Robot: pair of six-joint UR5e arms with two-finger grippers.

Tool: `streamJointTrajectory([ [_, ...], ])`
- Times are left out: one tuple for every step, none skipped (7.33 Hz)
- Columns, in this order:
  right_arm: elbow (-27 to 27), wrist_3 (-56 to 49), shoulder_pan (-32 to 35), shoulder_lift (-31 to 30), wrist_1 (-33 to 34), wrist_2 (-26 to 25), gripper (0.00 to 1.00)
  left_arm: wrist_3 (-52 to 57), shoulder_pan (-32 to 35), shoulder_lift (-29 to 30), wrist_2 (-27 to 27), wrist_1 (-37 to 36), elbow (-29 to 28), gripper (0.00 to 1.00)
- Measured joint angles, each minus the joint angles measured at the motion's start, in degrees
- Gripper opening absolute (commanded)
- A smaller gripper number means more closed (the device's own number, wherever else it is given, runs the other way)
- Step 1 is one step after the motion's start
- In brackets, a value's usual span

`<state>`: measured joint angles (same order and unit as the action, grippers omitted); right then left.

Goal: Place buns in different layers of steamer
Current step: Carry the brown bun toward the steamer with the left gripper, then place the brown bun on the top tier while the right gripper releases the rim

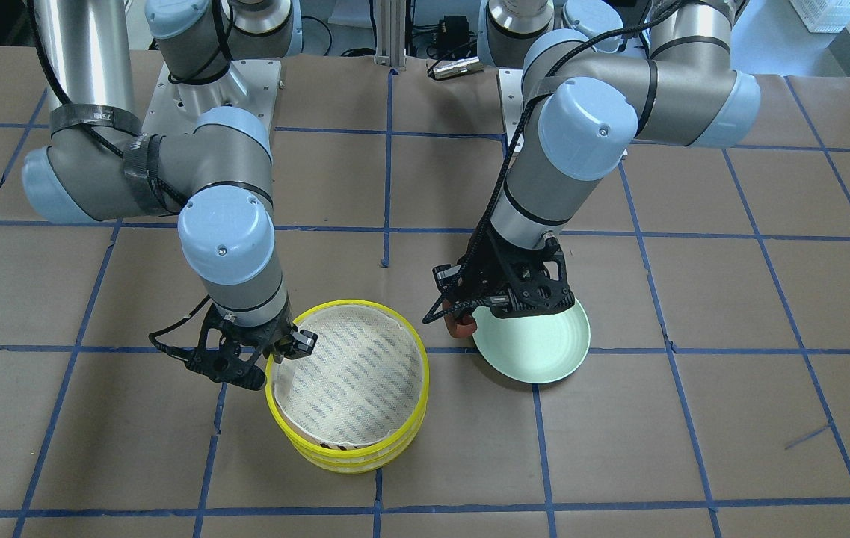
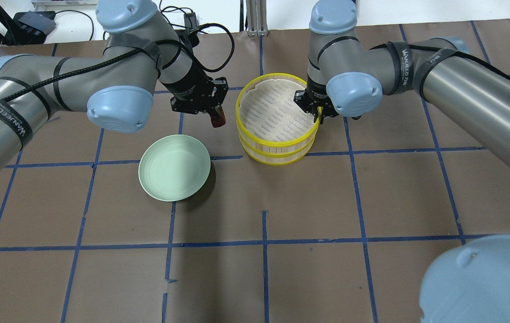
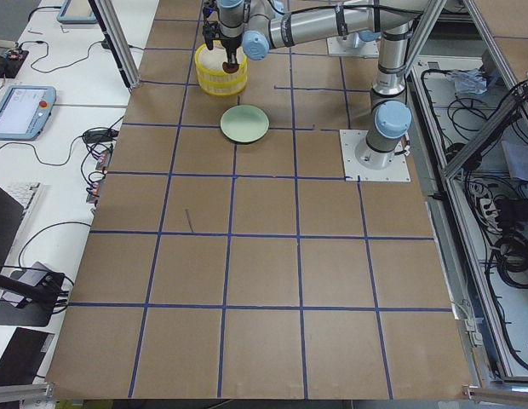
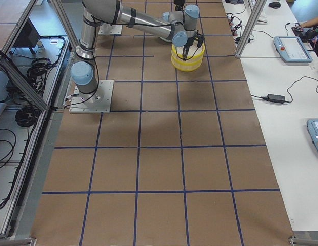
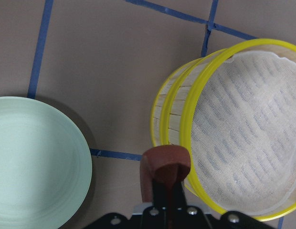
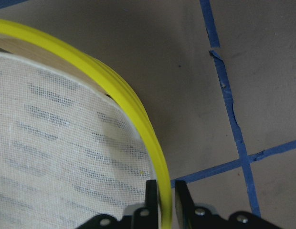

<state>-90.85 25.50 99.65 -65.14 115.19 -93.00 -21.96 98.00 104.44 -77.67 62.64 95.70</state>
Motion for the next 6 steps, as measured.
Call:
streamJointTrajectory([
  [0.6, -1.7, -0.4, -0.5, -0.8, 0.0, 1.00, -1.9, 0.0, 0.2, 0.9, -0.2, -0.4, 0.00],
  [1.8, -4.5, -1.5, -2.0, -3.2, 0.0, 1.00, -5.3, 0.1, 0.3, 3.6, -0.7, -0.7, 0.00],
  [3.7, -8.4, -3.0, -4.4, -7.4, 0.0, 1.00, -8.9, 0.1, 0.7, 7.0, -1.9, -0.9, 0.01],
  [5.9, -11.5, -4.8, -6.8, -12.6, 0.1, 1.00, -12.3, 0.6, 1.5, 9.5, -4.0, -0.9, 0.50],
  [7.9, -13.3, -6.2, -8.8, -17.1, 1.2, 1.00, -15.3, 1.7, 2.7, 11.3, -6.4, -1.0, 0.99],
  [10.1, -14.6, -7.4, -10.7, -21.9, 2.9, 1.00, -17.6, 2.7, 3.7, 12.0, -8.2, -1.0, 1.00],
])
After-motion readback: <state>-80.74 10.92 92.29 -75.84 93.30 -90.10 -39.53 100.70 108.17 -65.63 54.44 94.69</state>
